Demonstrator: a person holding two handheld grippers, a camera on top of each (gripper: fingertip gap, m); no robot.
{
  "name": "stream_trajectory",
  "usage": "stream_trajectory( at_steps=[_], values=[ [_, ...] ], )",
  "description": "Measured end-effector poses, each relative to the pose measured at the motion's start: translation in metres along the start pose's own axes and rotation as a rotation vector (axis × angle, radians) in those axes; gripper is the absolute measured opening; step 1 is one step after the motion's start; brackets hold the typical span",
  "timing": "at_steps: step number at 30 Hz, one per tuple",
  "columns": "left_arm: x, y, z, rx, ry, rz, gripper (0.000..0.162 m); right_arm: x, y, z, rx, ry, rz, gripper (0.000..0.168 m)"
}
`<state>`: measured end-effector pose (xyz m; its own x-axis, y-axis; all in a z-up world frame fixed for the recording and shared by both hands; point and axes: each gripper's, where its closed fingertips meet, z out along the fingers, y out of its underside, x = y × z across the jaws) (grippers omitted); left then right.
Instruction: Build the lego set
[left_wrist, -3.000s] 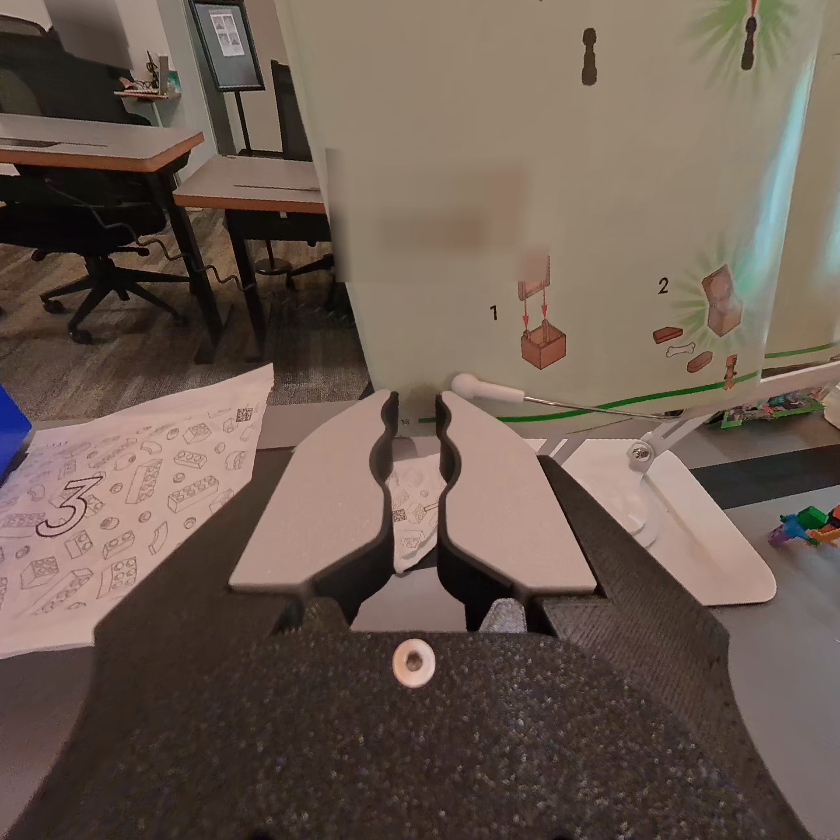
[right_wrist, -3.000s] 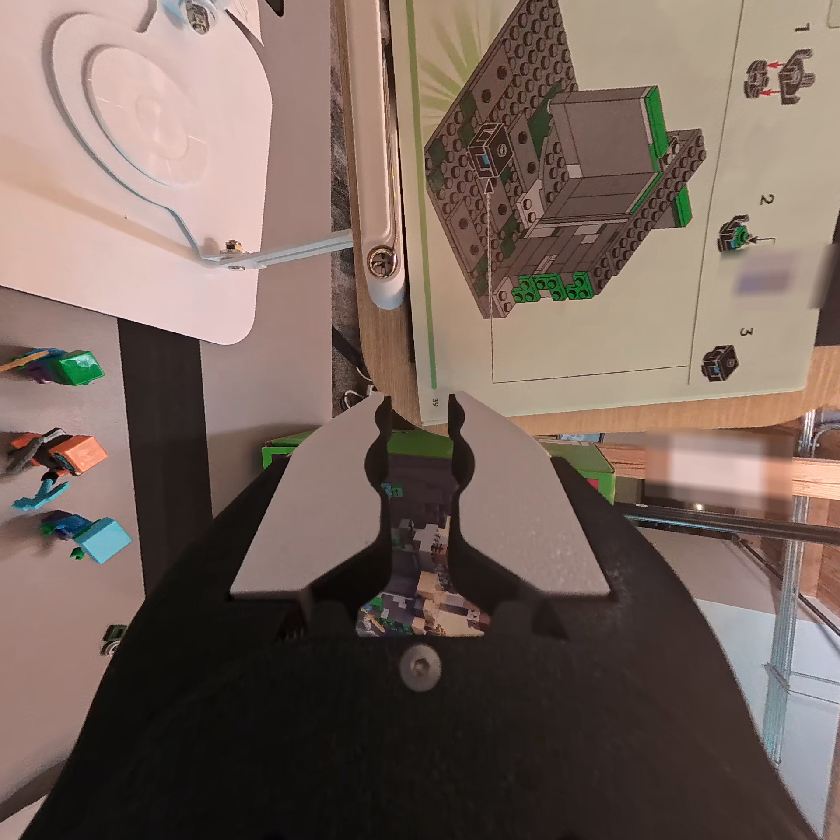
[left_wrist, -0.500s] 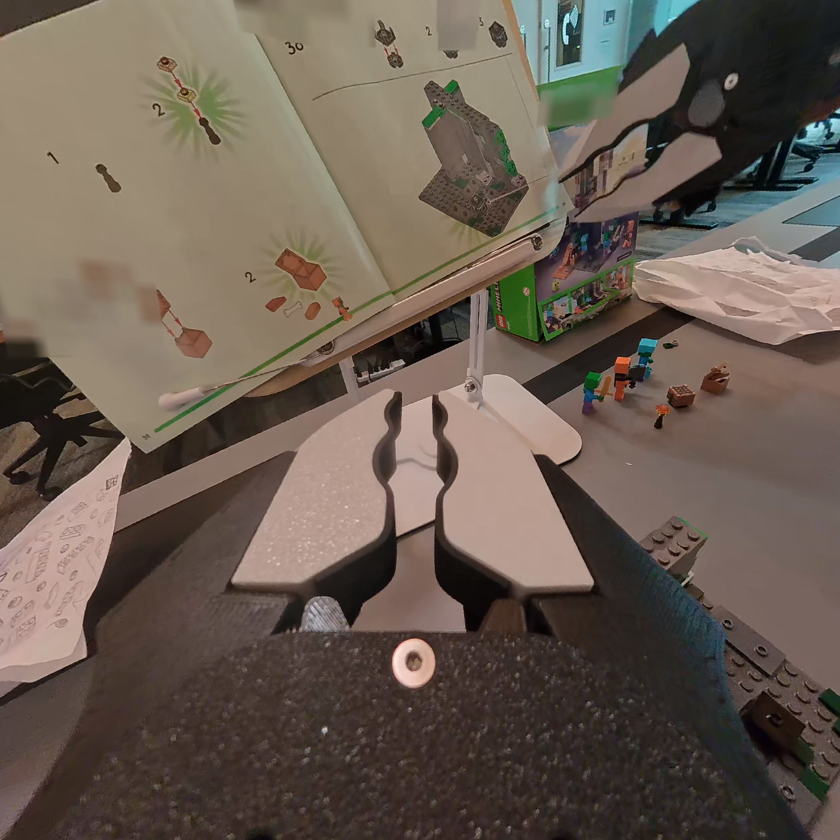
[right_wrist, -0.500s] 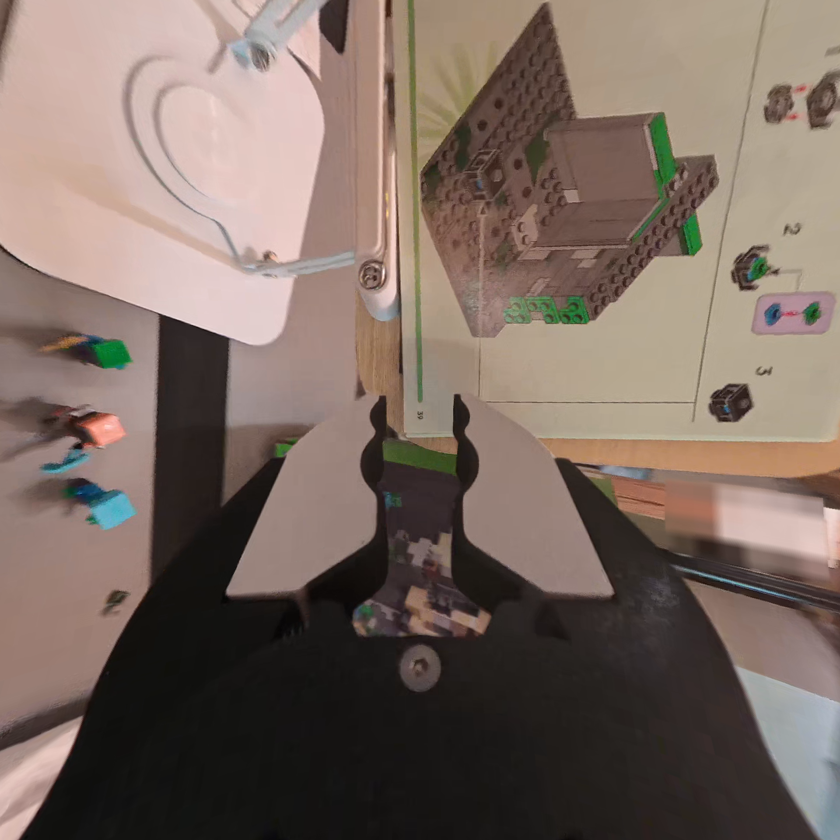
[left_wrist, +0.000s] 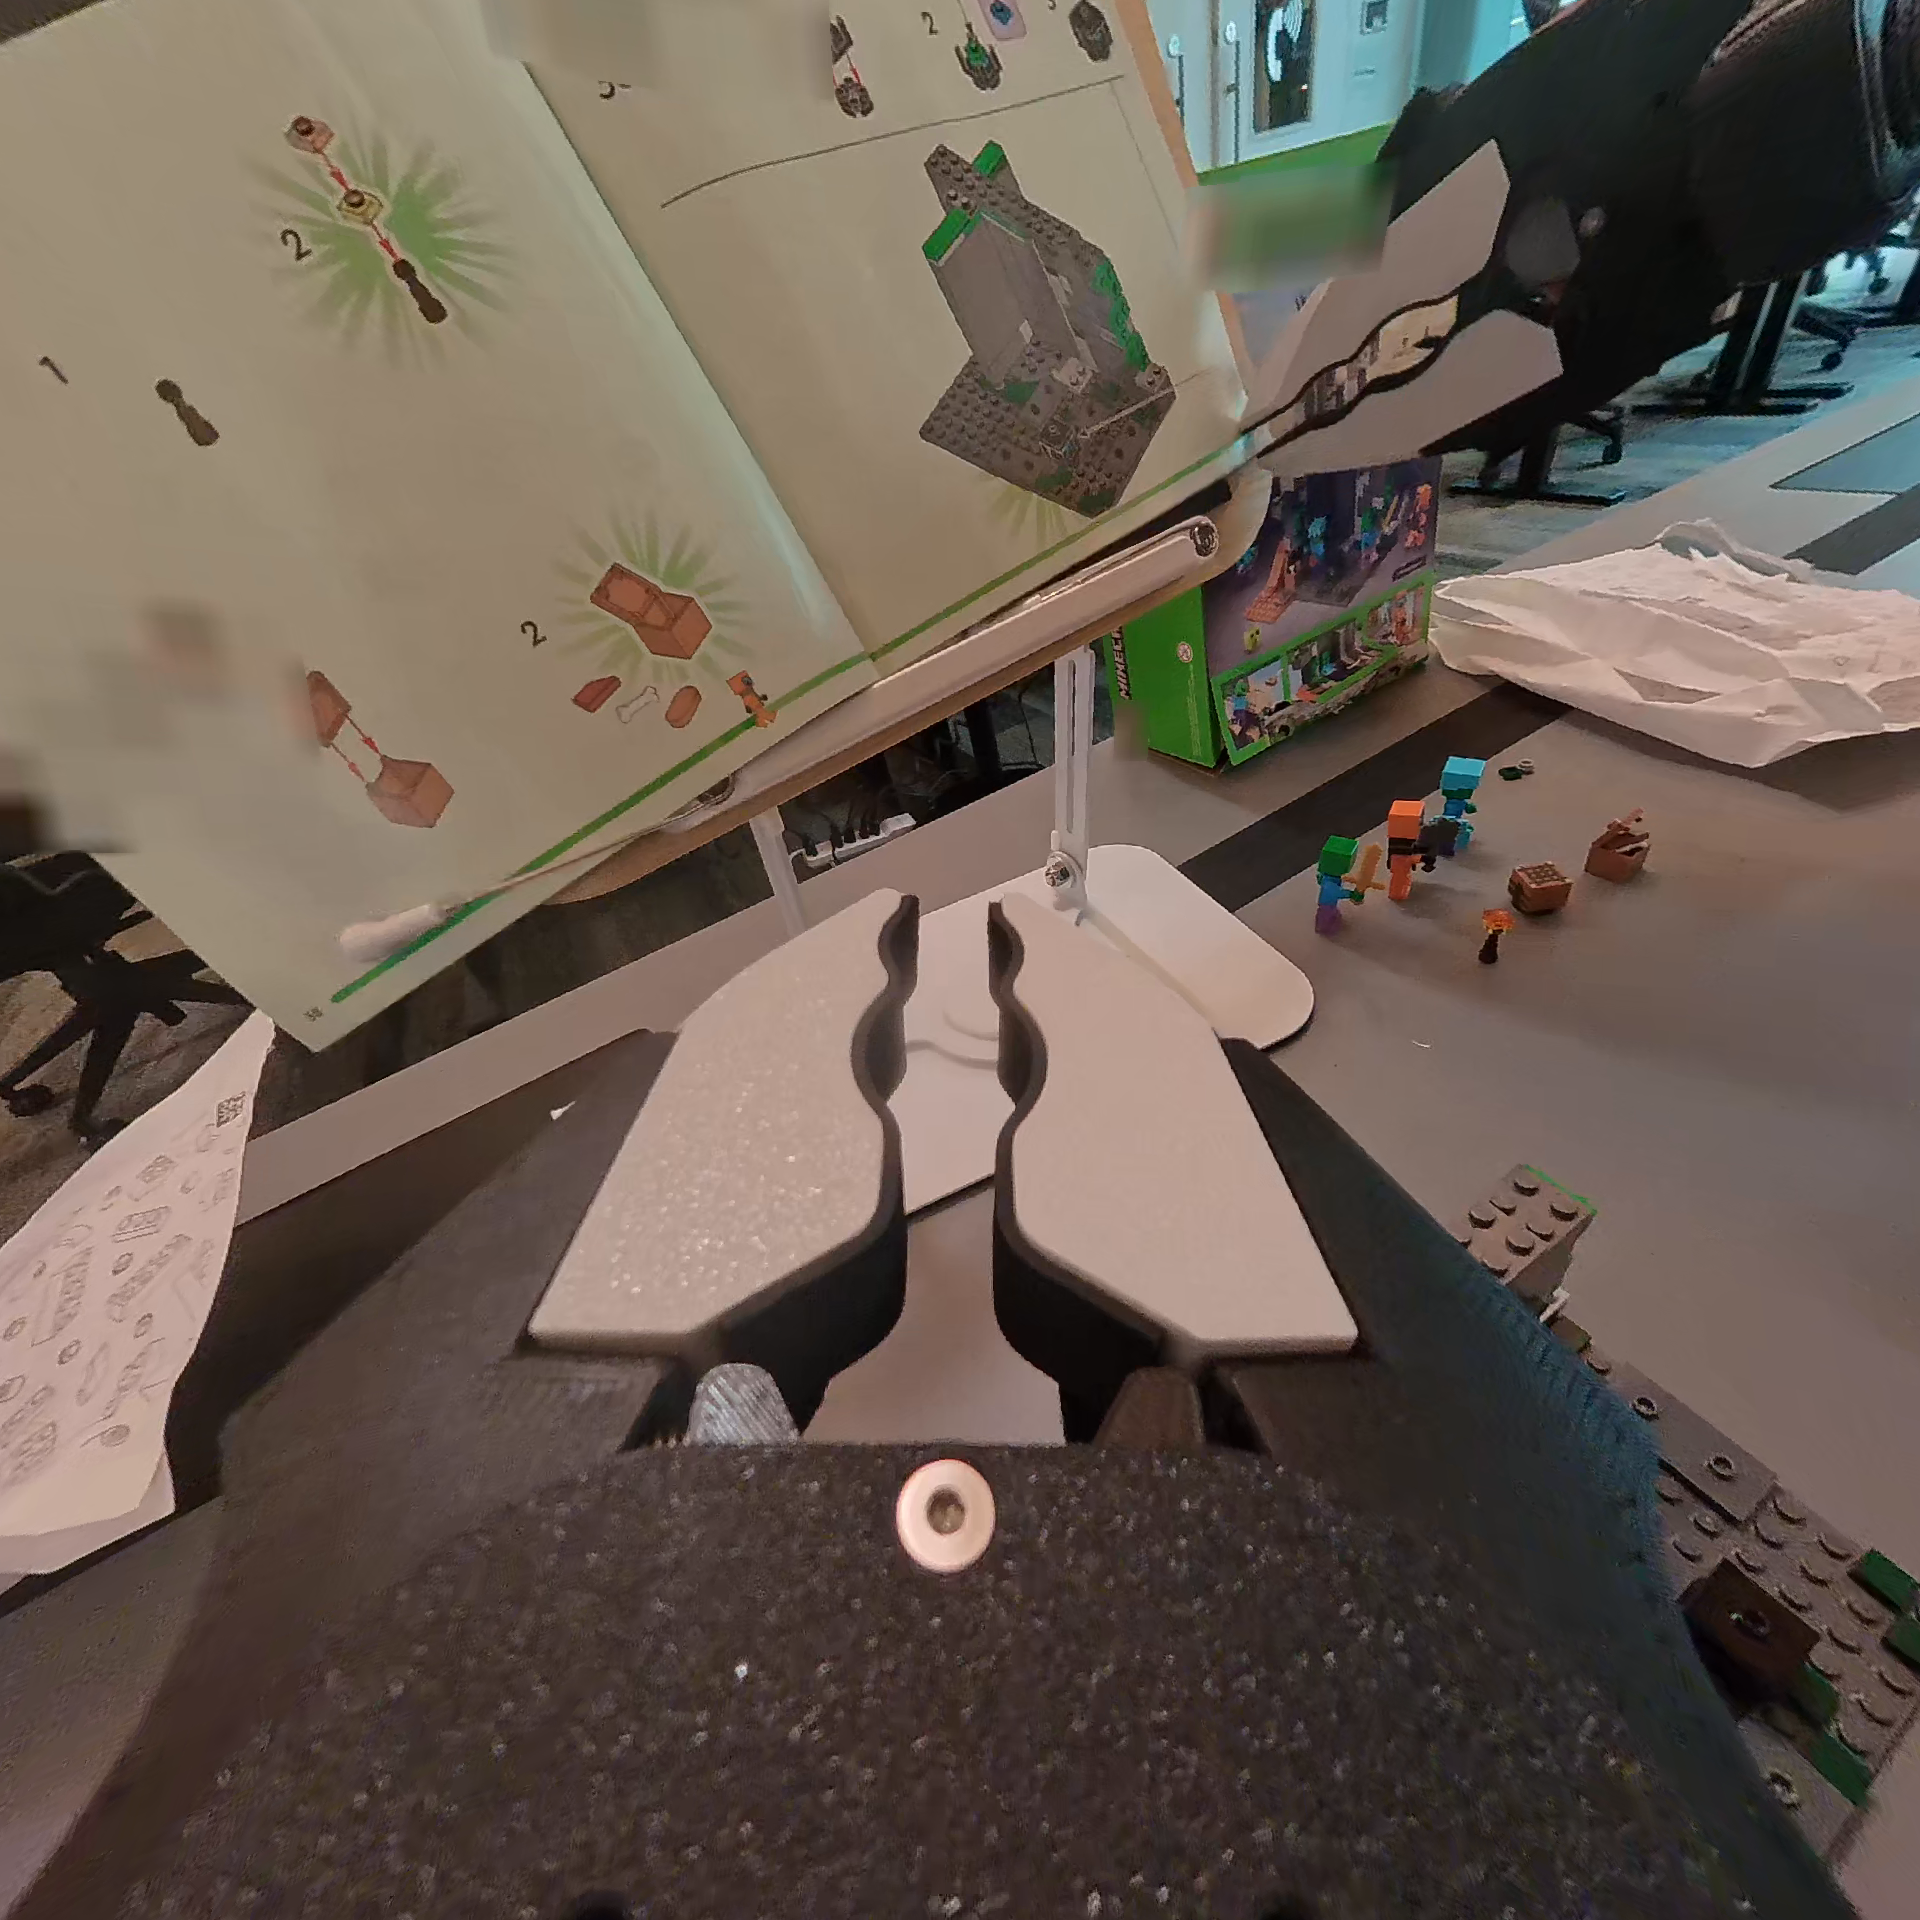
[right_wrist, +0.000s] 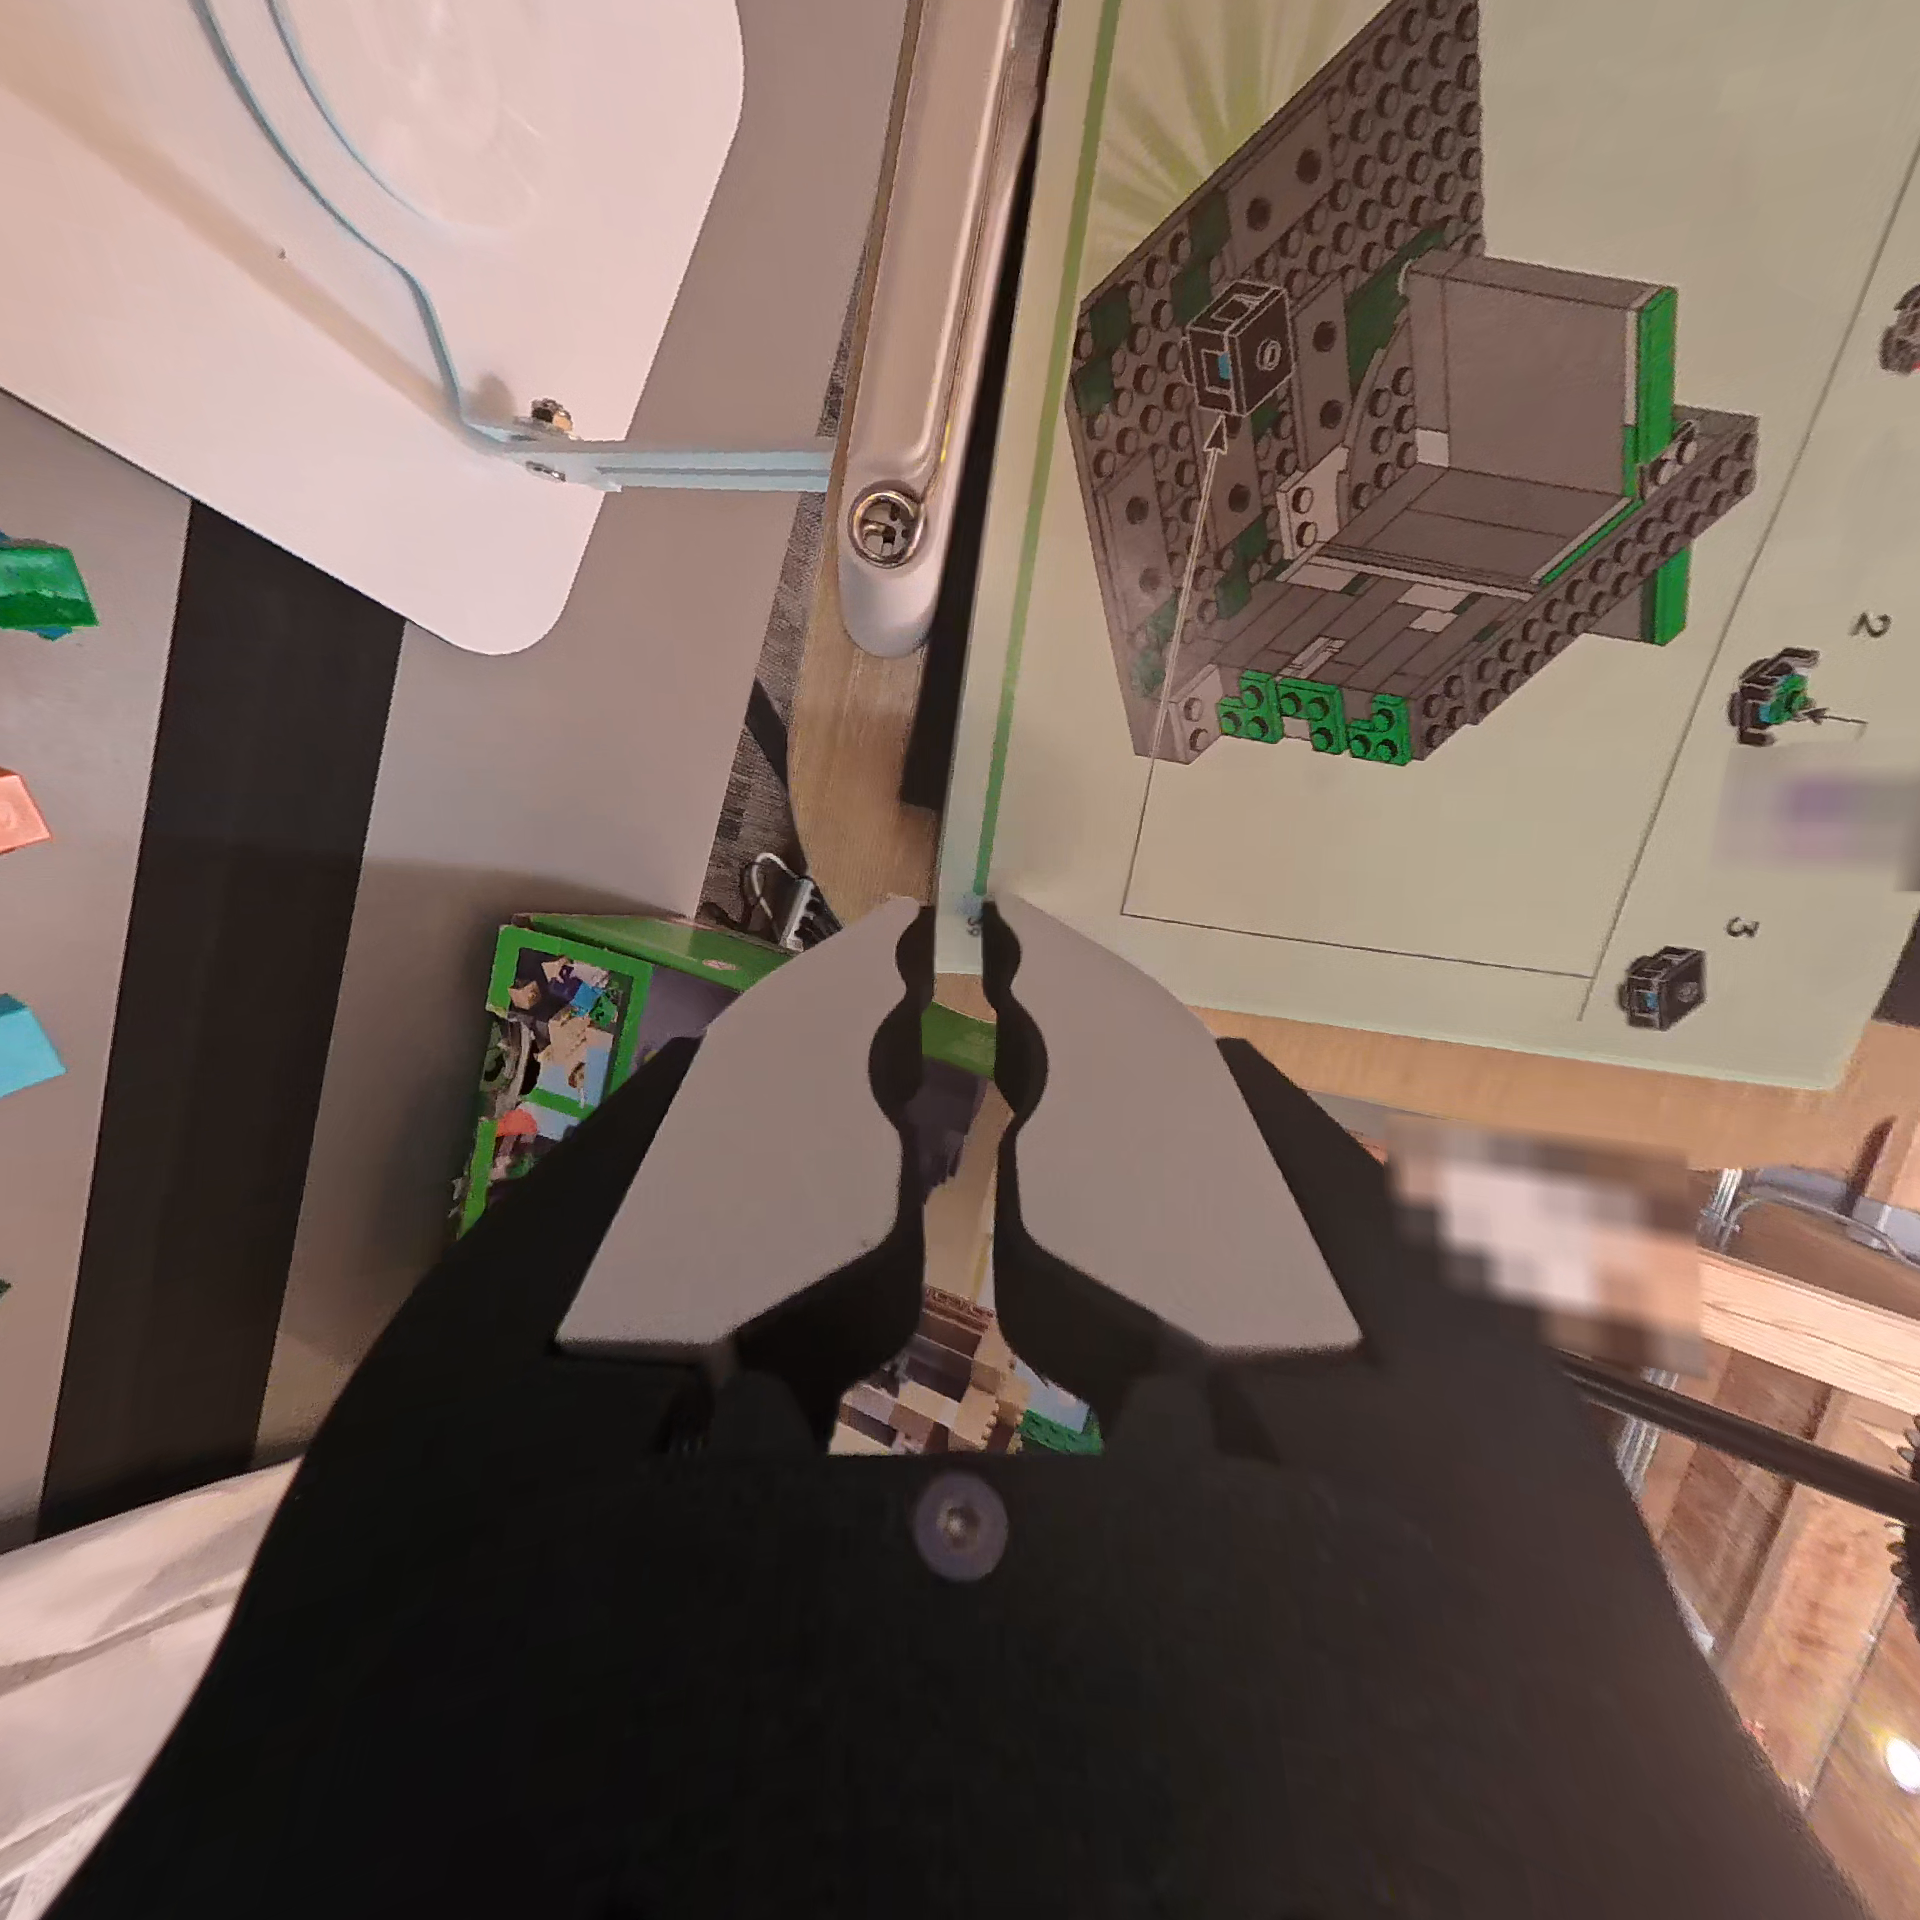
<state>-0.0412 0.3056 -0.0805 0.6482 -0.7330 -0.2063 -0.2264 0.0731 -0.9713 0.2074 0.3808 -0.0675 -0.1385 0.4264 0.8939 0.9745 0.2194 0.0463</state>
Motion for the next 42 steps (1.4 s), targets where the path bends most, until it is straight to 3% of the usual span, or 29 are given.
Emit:
stream_trajectory(
  at_steps=[8,24,28,34,35,36,42],
  values=[
    [0.003,0.002,0.001,-0.005,0.017,0.0,0.013,-0.004,0.0,0.0,0.004,-0.17,0.091,0.0],
    [0.024,0.007,0.006,-0.014,0.095,0.014,0.013,-0.022,0.003,-0.012,-0.034,-0.513,0.346,0.0],
    [0.029,0.008,0.008,-0.015,0.11,0.021,0.013,-0.012,-0.004,-0.017,0.028,-0.455,0.392,0.0],
    [0.032,0.008,0.009,-0.017,0.118,0.023,0.013,-0.001,-0.006,-0.018,0.027,-0.271,0.216,0.0],
    [0.033,0.008,0.009,-0.017,0.118,0.022,0.013,-0.003,-0.006,-0.017,0.02,-0.253,0.197,0.018],
    [0.033,0.008,0.008,-0.017,0.119,0.021,0.013,-0.005,-0.005,-0.015,0.006,-0.235,0.173,0.023],
    [0.032,0.009,0.008,-0.017,0.117,0.02,0.013,-0.009,-0.002,-0.006,-0.011,-0.094,0.017,0.025]
  ],
)
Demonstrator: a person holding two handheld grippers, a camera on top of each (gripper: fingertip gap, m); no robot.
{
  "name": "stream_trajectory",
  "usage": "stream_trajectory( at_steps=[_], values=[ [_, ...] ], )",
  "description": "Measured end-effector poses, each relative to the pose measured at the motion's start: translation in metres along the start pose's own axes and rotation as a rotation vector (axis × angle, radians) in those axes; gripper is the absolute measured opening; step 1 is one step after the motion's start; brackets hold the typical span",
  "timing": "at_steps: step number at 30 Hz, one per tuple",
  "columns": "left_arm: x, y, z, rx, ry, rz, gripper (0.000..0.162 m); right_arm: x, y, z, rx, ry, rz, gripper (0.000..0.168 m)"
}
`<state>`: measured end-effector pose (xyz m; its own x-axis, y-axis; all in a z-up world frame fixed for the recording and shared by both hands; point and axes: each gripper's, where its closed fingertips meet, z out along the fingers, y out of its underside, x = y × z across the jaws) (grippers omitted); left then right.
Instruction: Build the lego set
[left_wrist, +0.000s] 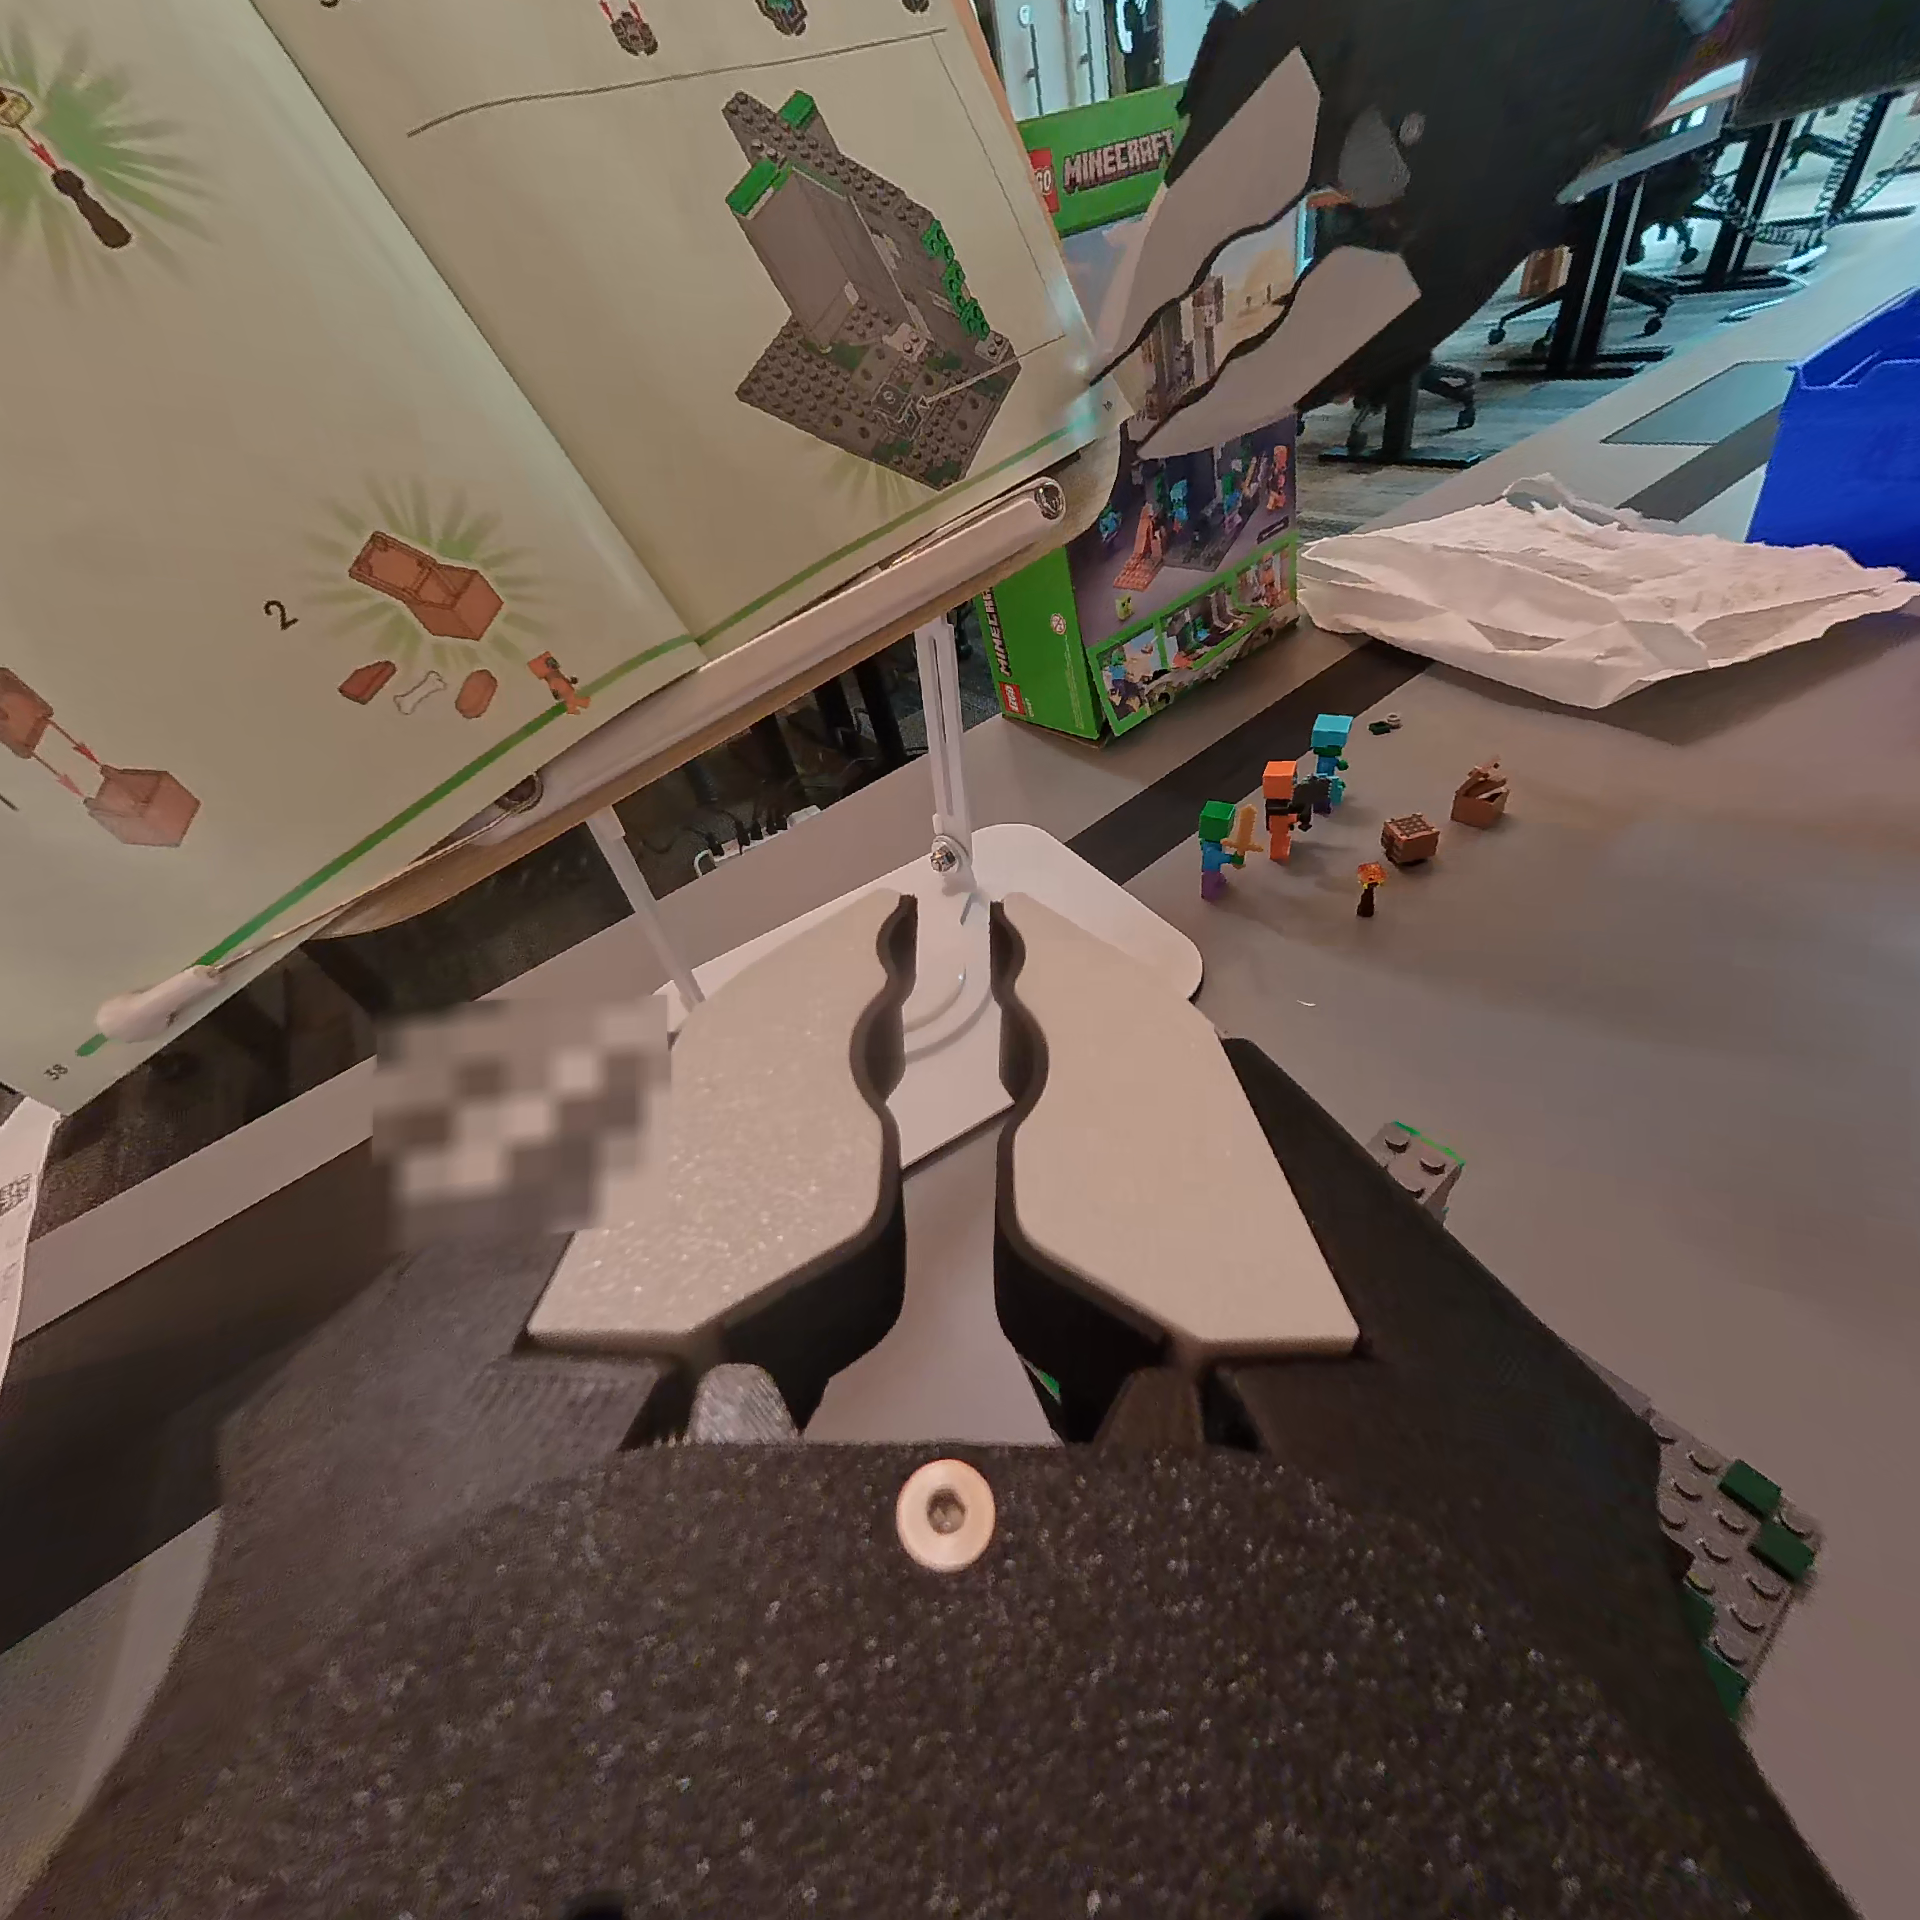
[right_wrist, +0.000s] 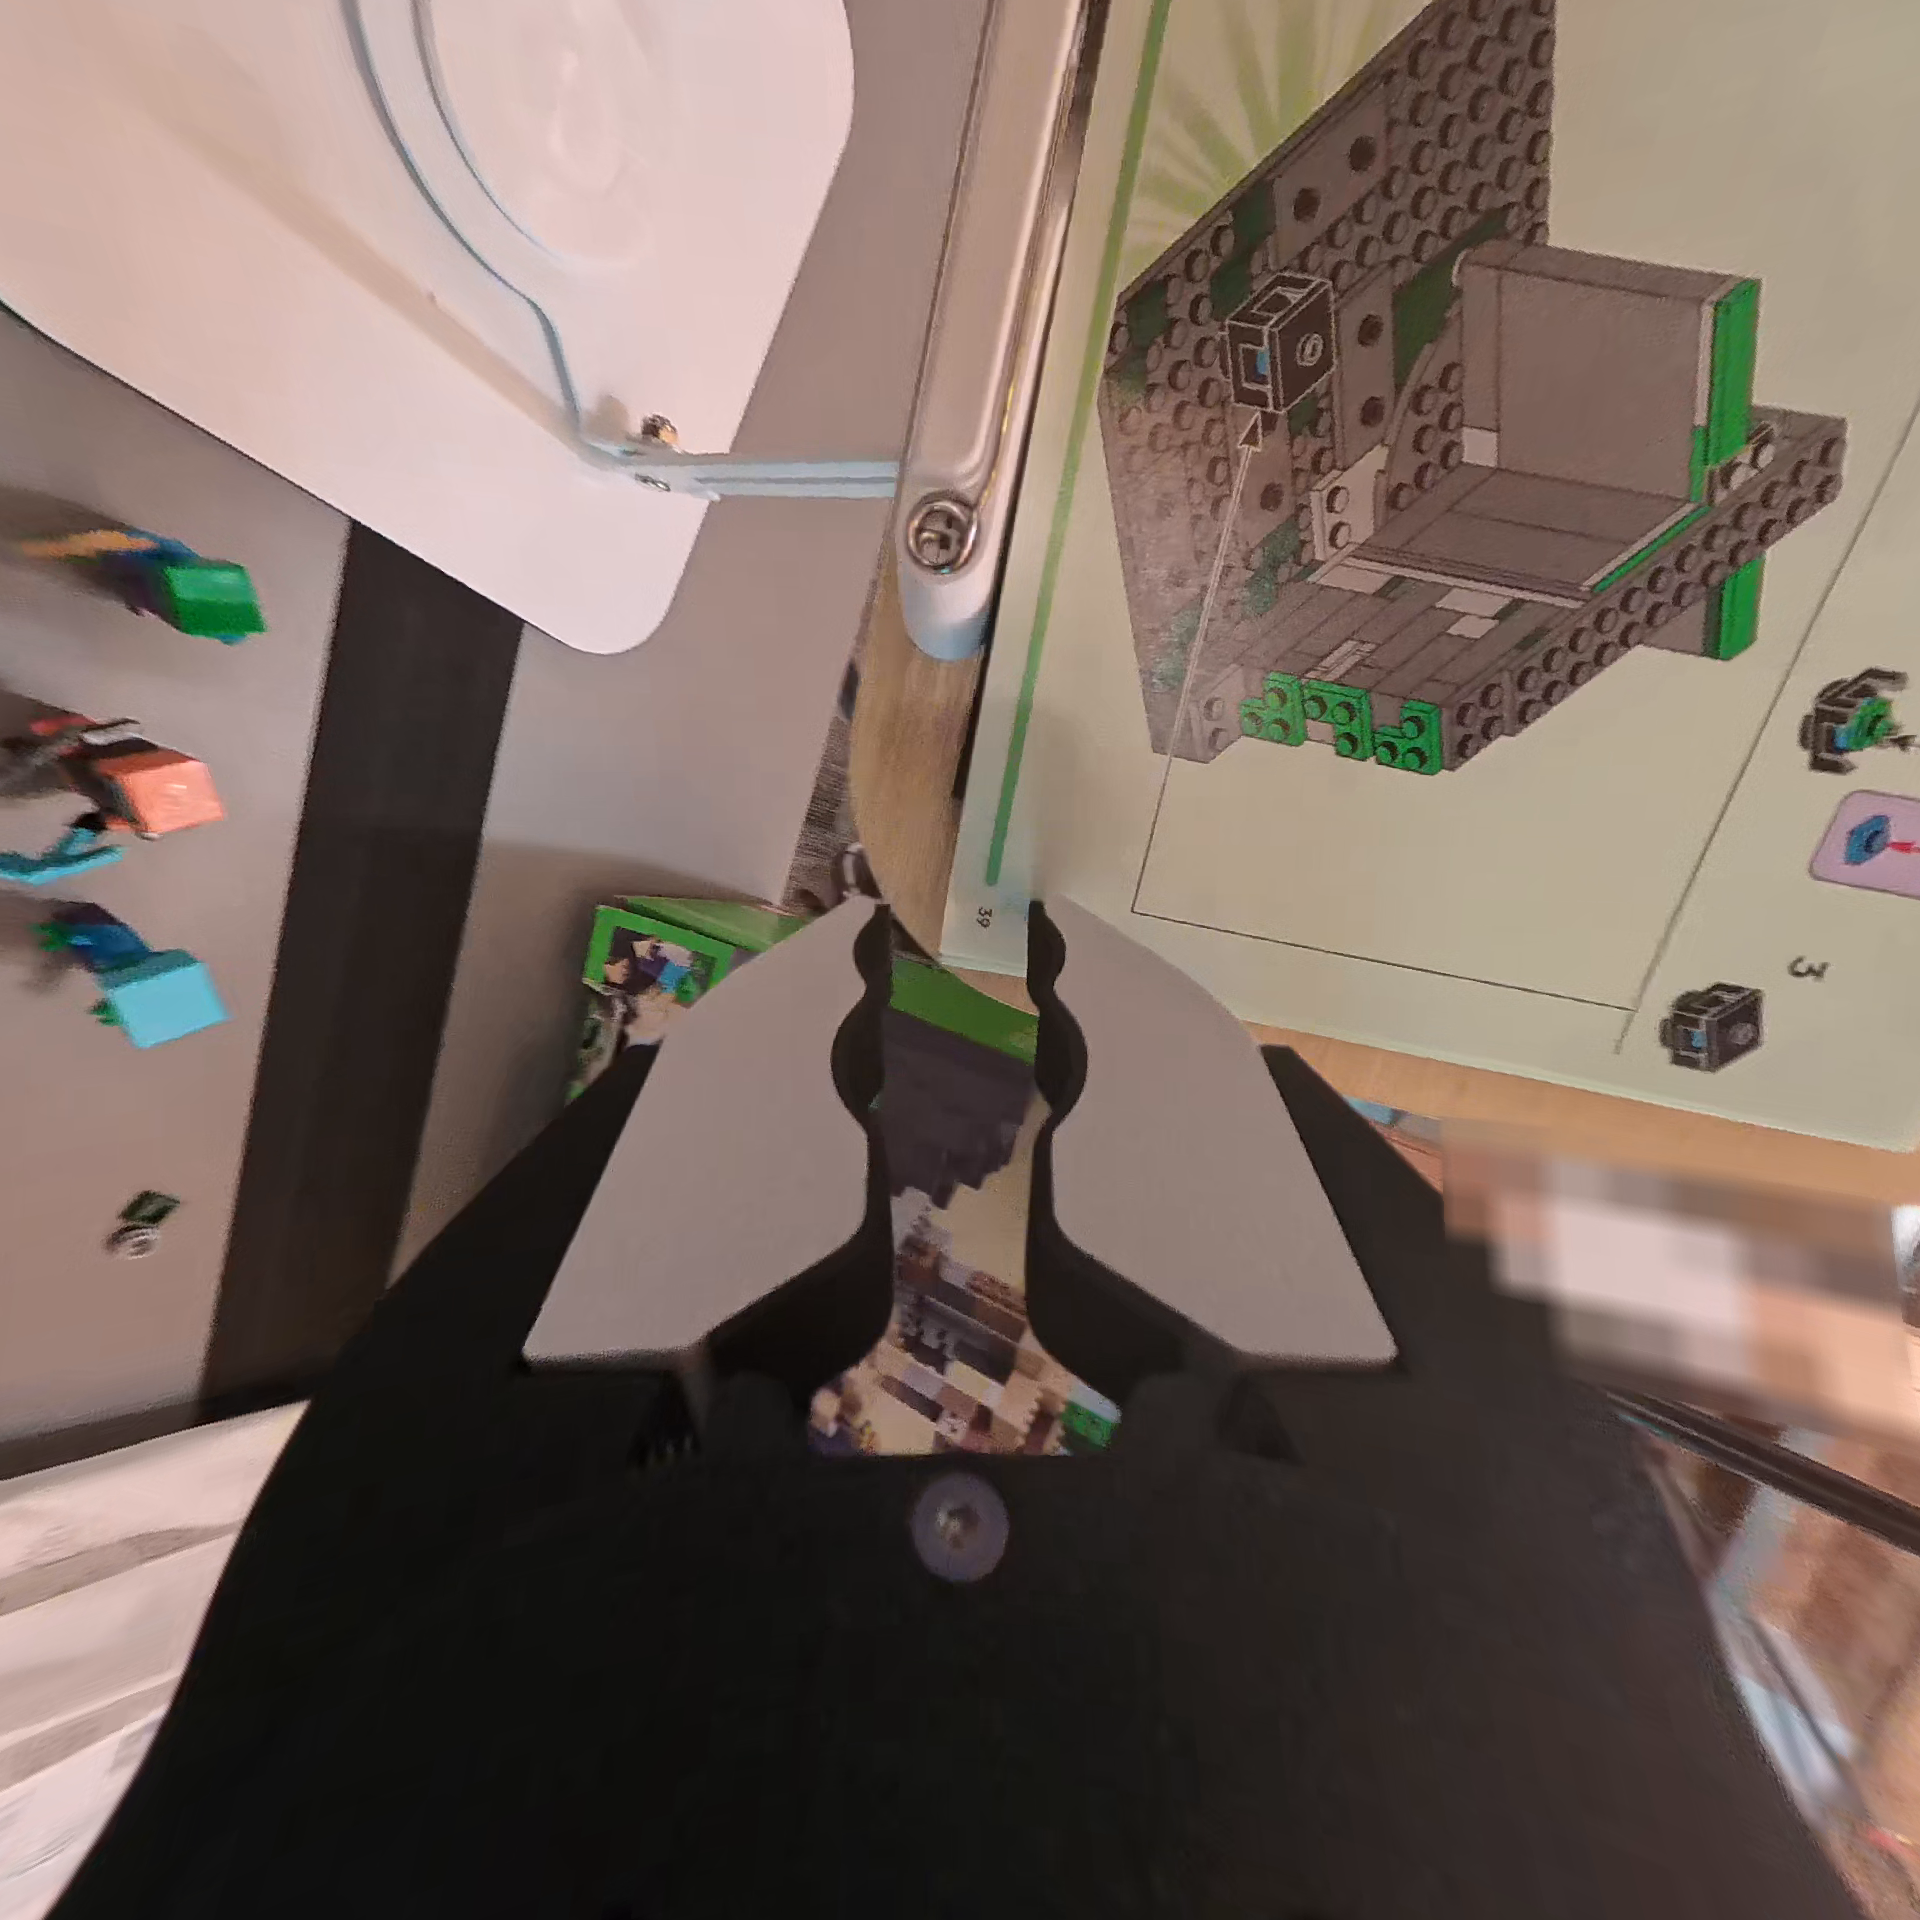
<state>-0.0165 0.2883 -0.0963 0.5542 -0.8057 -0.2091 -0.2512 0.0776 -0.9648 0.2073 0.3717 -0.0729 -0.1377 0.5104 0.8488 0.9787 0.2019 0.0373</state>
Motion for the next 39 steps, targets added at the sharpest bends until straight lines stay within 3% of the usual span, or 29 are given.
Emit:
stream_trajectory(
  at_steps=[3,11,19,30,39],
  values=[
    [0.0,0.001,0.0,-0.002,0.0,0.0,0.013,0.003,0.002,0.003,-0.008,0.063,-0.063,0.017],
    [0.0,0.003,0.001,-0.007,0.005,0.0,0.013,0.0,0.004,0.004,-0.011,0.043,-0.069,0.002],
    [0.001,0.004,0.001,-0.009,0.011,0.001,0.013,-0.001,0.003,0.001,-0.004,-0.026,-0.011,0.0],
    [0.007,0.004,0.002,-0.012,0.041,0.014,0.014,0.0,0.002,-0.004,0.02,-0.362,0.321,0.0],
    [0.013,0.006,0.004,-0.017,0.079,0.016,0.014,0.0,0.001,-0.007,-0.007,-0.589,0.476,0.0]
  ],
)
